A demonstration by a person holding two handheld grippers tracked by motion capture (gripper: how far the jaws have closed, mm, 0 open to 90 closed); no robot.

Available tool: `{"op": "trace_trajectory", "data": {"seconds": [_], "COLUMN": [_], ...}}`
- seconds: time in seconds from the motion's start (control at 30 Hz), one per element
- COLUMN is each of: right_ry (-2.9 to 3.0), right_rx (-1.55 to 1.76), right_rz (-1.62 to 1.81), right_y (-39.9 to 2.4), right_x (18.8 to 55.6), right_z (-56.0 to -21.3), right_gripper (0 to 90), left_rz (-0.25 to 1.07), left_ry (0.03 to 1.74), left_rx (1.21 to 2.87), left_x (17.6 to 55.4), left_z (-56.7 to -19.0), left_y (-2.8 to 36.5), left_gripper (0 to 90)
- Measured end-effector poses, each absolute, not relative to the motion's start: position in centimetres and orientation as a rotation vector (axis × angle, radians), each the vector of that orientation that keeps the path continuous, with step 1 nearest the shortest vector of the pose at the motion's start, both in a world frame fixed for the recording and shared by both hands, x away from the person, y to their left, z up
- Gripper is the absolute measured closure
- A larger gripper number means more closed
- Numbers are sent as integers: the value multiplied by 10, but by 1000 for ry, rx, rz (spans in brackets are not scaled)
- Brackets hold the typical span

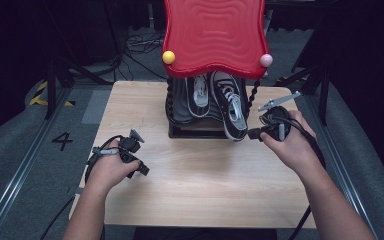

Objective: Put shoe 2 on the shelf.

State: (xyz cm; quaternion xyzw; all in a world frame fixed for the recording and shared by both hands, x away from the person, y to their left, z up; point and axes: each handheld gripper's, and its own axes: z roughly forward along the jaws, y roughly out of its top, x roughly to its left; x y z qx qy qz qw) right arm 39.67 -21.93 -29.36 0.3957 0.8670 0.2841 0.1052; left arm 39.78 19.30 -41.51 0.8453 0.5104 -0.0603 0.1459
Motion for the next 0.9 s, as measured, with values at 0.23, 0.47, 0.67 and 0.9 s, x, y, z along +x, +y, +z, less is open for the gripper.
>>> {"op": "trace_trajectory", "data": {"seconds": [0.23,0.47,0.67,0.9], "right_ry": [2648,2629,2625,2589], "right_rx": [1214,1232,1231,1243], "right_rz": [742,794,805,818], "right_y": [-218,-210,-206,-197], "right_x": [408,427,429,437], "right_z": [-337,-358,-355,-356], "right_gripper": [900,900,900,900], "left_rz": [-172,-163,-158,-156], "left_ry": [1483,1524,1549,1555], "left_rx": [2425,2397,2382,2380], "left_x": [393,386,380,377], "left_z": [-415,-416,-417,-415], "left_y": [197,209,215,217], "left_gripper": [454,453,452,452]}}
